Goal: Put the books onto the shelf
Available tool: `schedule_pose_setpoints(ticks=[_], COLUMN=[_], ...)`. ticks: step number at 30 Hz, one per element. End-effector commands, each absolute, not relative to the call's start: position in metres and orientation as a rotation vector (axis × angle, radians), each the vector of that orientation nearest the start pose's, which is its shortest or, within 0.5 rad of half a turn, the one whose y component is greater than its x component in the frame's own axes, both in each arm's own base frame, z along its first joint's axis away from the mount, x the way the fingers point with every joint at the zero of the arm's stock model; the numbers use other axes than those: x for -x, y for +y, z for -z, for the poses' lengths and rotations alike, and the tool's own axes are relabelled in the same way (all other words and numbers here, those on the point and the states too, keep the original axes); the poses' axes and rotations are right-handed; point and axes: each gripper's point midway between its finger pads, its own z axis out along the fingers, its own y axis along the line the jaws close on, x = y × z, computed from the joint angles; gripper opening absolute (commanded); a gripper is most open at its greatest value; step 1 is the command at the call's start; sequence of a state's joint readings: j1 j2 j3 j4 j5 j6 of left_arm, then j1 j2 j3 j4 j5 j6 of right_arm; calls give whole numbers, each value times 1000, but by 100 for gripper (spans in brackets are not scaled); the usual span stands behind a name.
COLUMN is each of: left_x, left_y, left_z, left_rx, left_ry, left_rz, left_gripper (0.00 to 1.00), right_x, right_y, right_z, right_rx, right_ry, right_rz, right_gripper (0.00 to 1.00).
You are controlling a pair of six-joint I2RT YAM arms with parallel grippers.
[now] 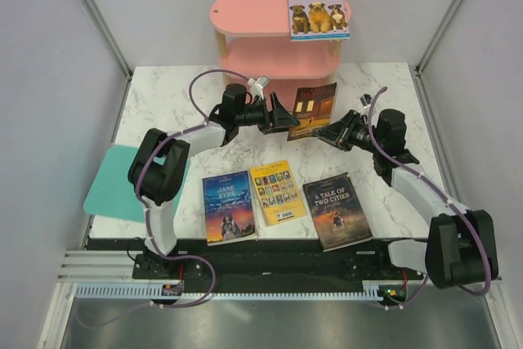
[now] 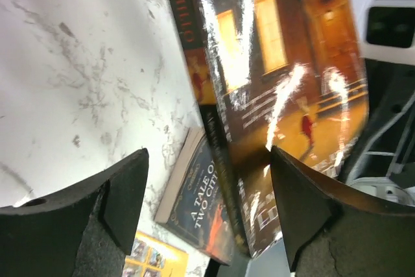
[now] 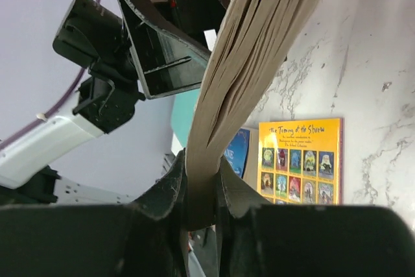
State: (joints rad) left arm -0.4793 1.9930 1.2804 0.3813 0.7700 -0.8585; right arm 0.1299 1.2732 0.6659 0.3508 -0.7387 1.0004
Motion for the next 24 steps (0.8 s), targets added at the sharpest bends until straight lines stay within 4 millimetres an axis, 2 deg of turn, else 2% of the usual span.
schedule_pose_setpoints(ticks=[1,2,7,9,10,12,14,15,20,22,23,24], left_x=[-386,-380,-365,-360,-358,-356,-355,-354,-351,-348,-347,-346], left_y=[-327,-321,-307,-305,-305,-304,-305,-305,-303,-302,-301,-301], left_z=[-138,-127,-96,-85,-80,-72,-69,-66,-60,-59,-57,-57], left_rx=[-225,-212,-217,-212,-209,-202,-201,-205,-210,-211,-216,-214], left_ry=[2190,2229,2310,2340,2351,2375,2383,2388,2405,2413,2416,2418], left_rz=[1380,1364,1301,1296,1297,1303,1305,1308,1303,1300,1299,1295], left_gripper=[81,81,81,81,81,81,80,80,80,79,79,79], right_x=[-303,-298,-271,-268,-267,-263,-263,-265,-282,-295,-309,-312], right_y=[189,189,193,193,195,197,199,199,201,203,203,204], right_z=[-260,-261,-300,-309,-324,-330,-350,-363,-401,-424,-423,-444], right_rx=[1,9,147,188,236,279,333,352,389,403,384,406], right_ry=[1937,1951,1879,1869,1831,1836,1793,1766,1696,1658,1673,1635], right_rz=[-1345,-1358,-1403,-1395,-1392,-1415,-1415,-1404,-1380,-1370,-1373,-1375], right_gripper=[0,0,0,0,0,0,0,0,0,1,1,1])
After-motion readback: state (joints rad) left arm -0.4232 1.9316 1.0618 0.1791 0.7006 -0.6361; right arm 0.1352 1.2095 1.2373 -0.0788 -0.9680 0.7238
